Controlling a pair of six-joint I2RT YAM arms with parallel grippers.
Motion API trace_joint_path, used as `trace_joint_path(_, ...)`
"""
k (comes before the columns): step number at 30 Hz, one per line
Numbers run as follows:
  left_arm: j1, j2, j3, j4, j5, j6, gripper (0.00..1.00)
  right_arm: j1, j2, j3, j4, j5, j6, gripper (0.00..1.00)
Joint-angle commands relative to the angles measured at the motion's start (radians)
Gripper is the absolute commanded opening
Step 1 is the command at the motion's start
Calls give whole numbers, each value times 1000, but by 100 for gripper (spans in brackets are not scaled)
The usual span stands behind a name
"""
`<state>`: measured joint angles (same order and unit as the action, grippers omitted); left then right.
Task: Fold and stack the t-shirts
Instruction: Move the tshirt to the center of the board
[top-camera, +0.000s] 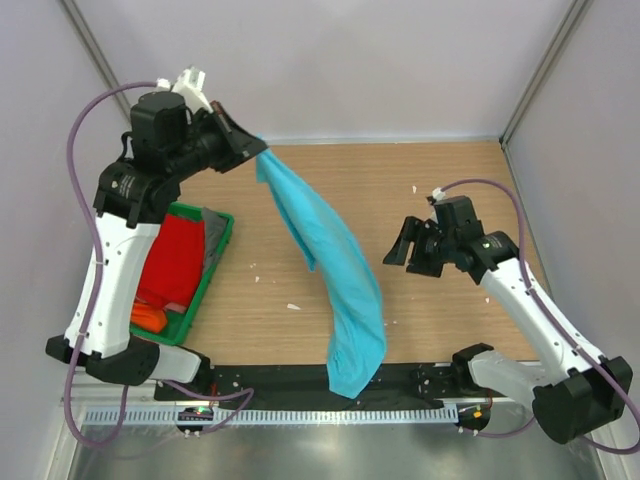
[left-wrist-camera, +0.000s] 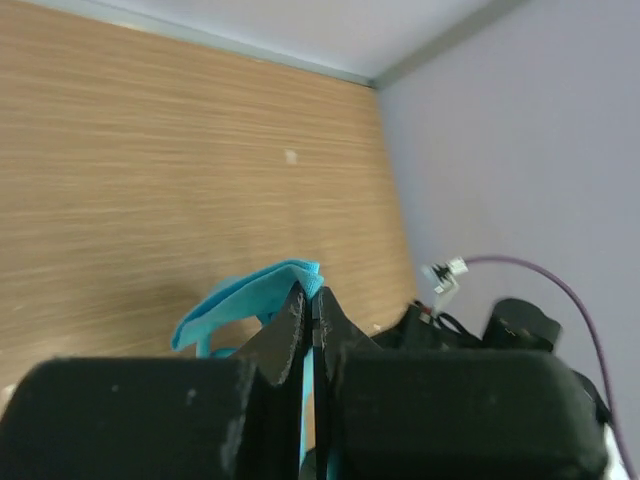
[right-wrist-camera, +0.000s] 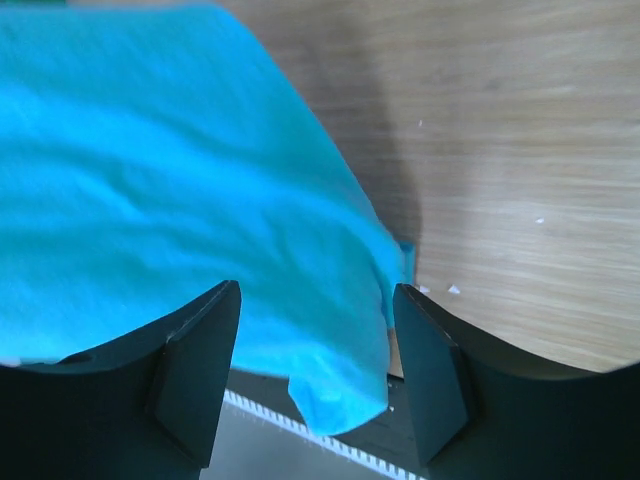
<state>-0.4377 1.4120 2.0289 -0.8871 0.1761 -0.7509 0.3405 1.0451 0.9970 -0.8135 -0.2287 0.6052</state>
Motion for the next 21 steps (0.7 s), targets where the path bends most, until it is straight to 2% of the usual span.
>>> trace_joint_path(1,149,-64,-114,-59,-9,87,0,26,43,-87,30,-133,-10,69)
trace_joint_path(3,224,-74,-162,-58,9,100,0,55,43,-116,68,-142,4,76)
trace_joint_path(5,241,-71,-164,-85,-13,117,0,104,43,-155,126,-149,27,80)
trace_joint_path(8,241,-68,-188,-93,-41,120,0,149,82,-204,193,-152,77,80)
trace_joint_path(12,243,-65,-208,-118,-95,120,0,222,154,-247,226,-158,97,64)
trace_joint_path(16,241,-70,-231,-121,-98,107,0,360,153,-284,295,-182,113,66)
trace_joint_path(21,243,-79,-233,-124,-95,102,0,495,210,-325,251,-117,131,72)
